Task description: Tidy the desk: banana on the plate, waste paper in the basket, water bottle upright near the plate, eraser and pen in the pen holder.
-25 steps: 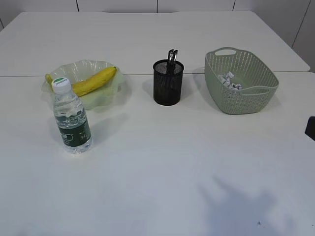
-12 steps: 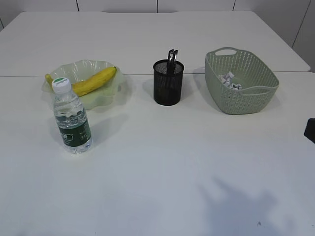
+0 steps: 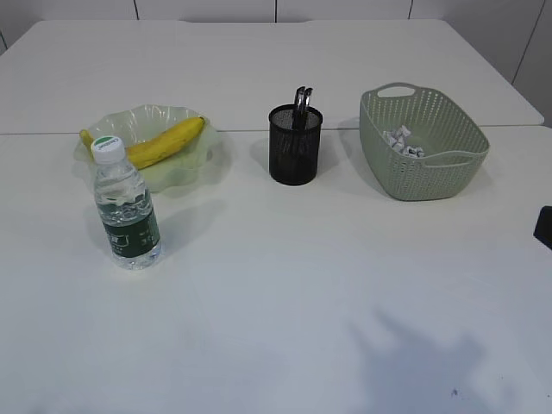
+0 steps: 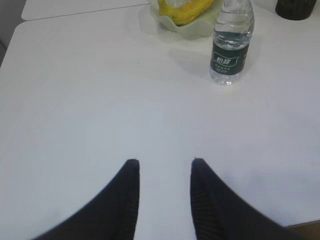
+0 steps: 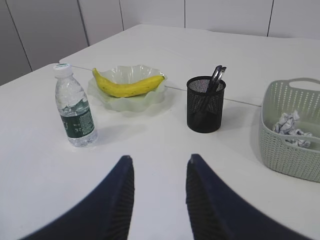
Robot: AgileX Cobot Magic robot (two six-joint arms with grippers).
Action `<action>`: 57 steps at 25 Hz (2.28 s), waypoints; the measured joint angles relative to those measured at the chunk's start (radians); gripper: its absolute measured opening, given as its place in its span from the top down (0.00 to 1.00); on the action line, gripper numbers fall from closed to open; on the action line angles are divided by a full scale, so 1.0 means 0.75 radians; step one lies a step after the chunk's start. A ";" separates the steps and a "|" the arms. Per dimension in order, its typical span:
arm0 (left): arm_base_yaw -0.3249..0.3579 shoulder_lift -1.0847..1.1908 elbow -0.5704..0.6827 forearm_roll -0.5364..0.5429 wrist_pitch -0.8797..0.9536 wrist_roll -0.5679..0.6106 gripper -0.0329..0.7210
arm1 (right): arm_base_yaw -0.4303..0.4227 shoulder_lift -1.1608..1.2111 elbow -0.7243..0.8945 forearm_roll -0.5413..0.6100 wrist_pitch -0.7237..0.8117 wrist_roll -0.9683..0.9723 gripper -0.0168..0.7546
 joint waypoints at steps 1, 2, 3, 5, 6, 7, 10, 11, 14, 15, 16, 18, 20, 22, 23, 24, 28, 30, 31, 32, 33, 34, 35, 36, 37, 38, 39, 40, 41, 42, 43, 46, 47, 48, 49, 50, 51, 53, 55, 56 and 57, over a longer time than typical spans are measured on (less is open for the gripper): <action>0.000 0.000 0.000 0.000 0.000 0.000 0.64 | 0.000 0.000 -0.002 0.000 0.002 0.006 0.64; 0.000 0.000 0.000 0.000 0.000 0.000 0.64 | 0.000 0.000 -0.003 0.000 0.009 0.011 0.64; 0.000 0.000 0.000 0.000 0.000 0.000 0.64 | 0.000 0.000 -0.009 0.000 0.011 0.014 0.64; 0.000 0.000 0.000 0.000 0.000 0.000 0.64 | 0.000 0.000 -0.024 0.000 0.018 0.017 0.64; 0.000 0.000 0.000 0.000 0.000 0.000 0.64 | 0.000 0.000 -0.032 0.000 0.018 0.020 0.64; 0.000 0.000 0.000 0.000 0.000 0.000 0.64 | 0.000 0.000 -0.041 0.000 0.021 0.023 0.64; 0.000 0.000 0.000 0.000 0.000 0.000 0.64 | 0.000 0.003 -0.078 0.000 0.023 0.023 0.64; 0.000 0.000 0.000 0.000 0.000 0.000 0.64 | 0.000 0.015 -0.094 0.000 0.023 0.023 0.64; 0.000 0.000 0.000 0.000 0.000 0.000 0.64 | 0.000 0.064 -0.128 0.000 0.028 0.025 0.64; 0.000 0.000 0.000 0.000 0.000 0.000 0.64 | 0.000 0.076 -0.128 0.000 0.028 0.025 0.64; 0.000 0.000 0.000 0.000 0.000 0.000 0.64 | 0.000 0.085 -0.128 0.000 0.028 0.016 0.64; 0.000 0.000 0.000 0.000 0.000 0.000 0.64 | 0.000 0.094 -0.128 0.016 0.028 -0.054 0.64; 0.000 0.000 0.000 0.000 0.000 0.000 0.64 | 0.000 0.097 -0.128 0.154 0.031 -0.202 0.64; 0.000 0.000 0.000 0.000 0.000 0.000 0.64 | 0.000 0.102 -0.128 0.359 0.052 -0.400 0.64; 0.000 0.000 0.000 0.000 0.000 0.000 0.64 | 0.000 0.102 -0.128 0.479 0.079 -0.507 0.64; 0.000 0.000 0.000 0.000 0.000 0.000 0.64 | 0.000 0.103 -0.128 0.576 0.114 -0.609 0.64; 0.000 0.000 0.000 0.000 0.000 0.000 0.64 | 0.000 0.103 -0.128 1.001 0.251 -0.992 0.64; 0.000 0.000 0.000 0.000 0.000 0.000 0.64 | 0.000 0.100 -0.128 1.226 0.308 -1.188 0.64; 0.000 0.000 0.000 0.000 0.000 0.000 0.64 | 0.000 0.097 -0.128 1.317 0.344 -1.296 0.64; 0.000 0.000 0.000 0.000 0.000 0.000 0.64 | 0.000 0.090 -0.128 1.426 0.376 -1.410 0.64; 0.000 0.000 0.000 0.000 0.000 0.000 0.64 | 0.000 0.086 -0.128 1.532 0.415 -1.503 0.64; 0.000 0.000 0.000 0.000 0.000 0.000 0.64 | 0.000 0.083 -0.128 1.618 0.453 -1.610 0.64; 0.000 0.000 0.000 0.000 0.000 0.000 0.64 | 0.000 0.080 -0.125 1.724 0.480 -1.714 0.64; 0.000 0.000 0.000 0.000 0.000 0.000 0.64 | 0.000 0.080 -0.125 1.834 0.512 -1.808 0.64; 0.000 0.000 0.000 0.000 0.000 0.000 0.64 | 0.000 0.080 -0.124 1.941 0.547 -1.934 0.65; 0.000 0.000 0.000 0.000 0.000 0.000 0.64 | 0.000 0.079 -0.124 2.031 0.584 -2.070 0.66; 0.000 0.000 0.000 0.000 0.000 0.000 0.64 | 0.000 0.079 -0.124 2.143 0.612 -2.205 0.66; 0.000 0.000 0.000 0.000 0.000 0.000 0.64 | 0.000 0.079 -0.124 2.248 0.641 -2.308 0.66; 0.000 0.000 0.000 0.000 0.000 0.000 0.64 | 0.000 0.079 -0.124 2.326 0.664 -2.415 0.67; 0.000 0.000 0.000 0.000 0.000 0.000 0.64 | 0.000 0.079 -0.124 2.401 0.681 -2.499 0.67; 0.000 0.000 0.000 0.000 0.000 0.000 0.64 | 0.000 0.079 -0.124 2.452 0.708 -2.553 0.67; 0.000 0.000 0.000 0.000 0.000 0.000 0.64 | 0.000 0.079 -0.124 2.543 0.796 -2.677 0.67; 0.000 0.000 0.000 0.000 0.000 0.000 0.64 | 0.000 0.077 -0.124 2.560 0.827 -2.696 0.67; 0.000 0.000 0.000 0.000 0.000 0.000 0.64 | 0.000 0.070 -0.124 2.570 0.852 -2.712 0.67; 0.000 0.000 0.000 0.000 0.000 0.000 0.64 | 0.000 0.060 -0.124 2.580 0.863 -2.725 0.67; 0.000 0.000 0.000 0.000 0.000 0.000 0.64 | 0.000 0.044 -0.124 2.592 0.874 -2.732 0.67; 0.000 0.000 0.000 0.000 0.000 0.000 0.64 | 0.000 0.026 -0.124 2.605 0.880 -2.746 0.67; 0.000 0.000 0.000 0.000 0.000 0.000 0.64 | 0.000 -0.009 -0.124 2.638 0.890 -2.770 0.67; 0.000 0.000 0.000 0.000 0.000 0.000 0.64 | 0.000 -0.044 -0.124 2.661 0.926 -2.795 0.67; 0.000 0.000 0.000 0.000 0.000 0.000 0.64 | 0.000 -0.063 -0.124 2.667 0.944 -2.806 0.67; 0.000 0.000 0.000 0.000 0.000 0.000 0.64 | 0.000 -0.082 -0.124 2.670 0.963 -2.811 0.67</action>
